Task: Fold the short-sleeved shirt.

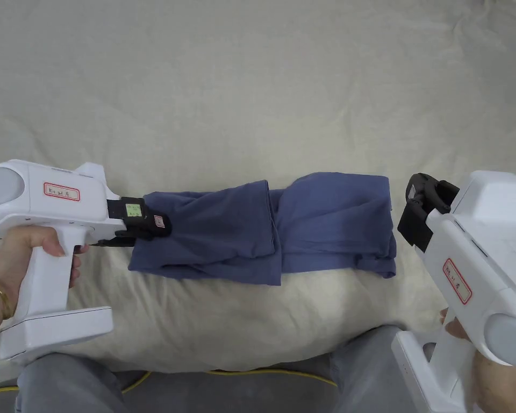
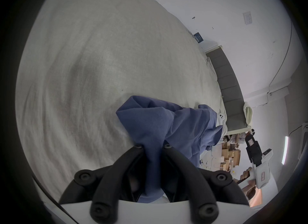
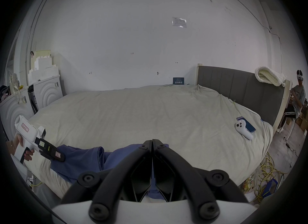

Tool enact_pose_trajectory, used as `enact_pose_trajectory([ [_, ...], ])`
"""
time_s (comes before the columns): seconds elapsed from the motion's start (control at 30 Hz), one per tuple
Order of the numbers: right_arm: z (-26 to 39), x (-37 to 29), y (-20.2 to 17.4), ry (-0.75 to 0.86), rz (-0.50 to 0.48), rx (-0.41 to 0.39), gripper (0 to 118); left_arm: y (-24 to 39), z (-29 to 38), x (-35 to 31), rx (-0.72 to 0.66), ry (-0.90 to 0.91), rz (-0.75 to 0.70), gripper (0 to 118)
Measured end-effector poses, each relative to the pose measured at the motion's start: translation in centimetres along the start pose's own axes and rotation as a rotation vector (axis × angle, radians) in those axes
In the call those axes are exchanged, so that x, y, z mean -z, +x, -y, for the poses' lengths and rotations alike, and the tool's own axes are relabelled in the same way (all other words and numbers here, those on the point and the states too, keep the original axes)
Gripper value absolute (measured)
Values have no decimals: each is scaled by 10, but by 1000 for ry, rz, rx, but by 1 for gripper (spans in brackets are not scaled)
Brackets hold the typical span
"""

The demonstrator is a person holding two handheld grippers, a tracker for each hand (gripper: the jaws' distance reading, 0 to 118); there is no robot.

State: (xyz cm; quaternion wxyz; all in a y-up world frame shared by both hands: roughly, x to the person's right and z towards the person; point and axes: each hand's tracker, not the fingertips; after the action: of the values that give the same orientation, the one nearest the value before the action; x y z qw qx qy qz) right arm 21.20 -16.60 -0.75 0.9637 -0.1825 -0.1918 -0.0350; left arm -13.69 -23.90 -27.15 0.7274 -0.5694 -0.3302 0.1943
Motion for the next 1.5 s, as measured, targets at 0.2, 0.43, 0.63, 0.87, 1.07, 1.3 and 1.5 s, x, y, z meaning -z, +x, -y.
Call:
enact_pose_trajectory([
  [0.2,-3,-2,0,13,-9,11,0,31,-5,-22,-3,35,-20,7],
  [0.43,-7,-6,2,33,-18,24,0,41,-17,-63,25,86,-60,6],
  [0.63,-11,-5,2,48,-27,30,0,2,-18,-109,4,113,-227,6],
  [0.87,-11,-3,-2,57,-44,43,0,-7,-18,-150,-15,163,-405,6],
  [1.07,-11,-6,-3,65,-58,49,0,53,-17,-144,89,162,-389,6],
  [1.3,-12,-15,14,87,-40,86,0,135,-19,-96,231,83,-270,6],
  [1.5,-7,-22,30,90,-11,102,0,179,-17,-20,267,27,-241,6],
])
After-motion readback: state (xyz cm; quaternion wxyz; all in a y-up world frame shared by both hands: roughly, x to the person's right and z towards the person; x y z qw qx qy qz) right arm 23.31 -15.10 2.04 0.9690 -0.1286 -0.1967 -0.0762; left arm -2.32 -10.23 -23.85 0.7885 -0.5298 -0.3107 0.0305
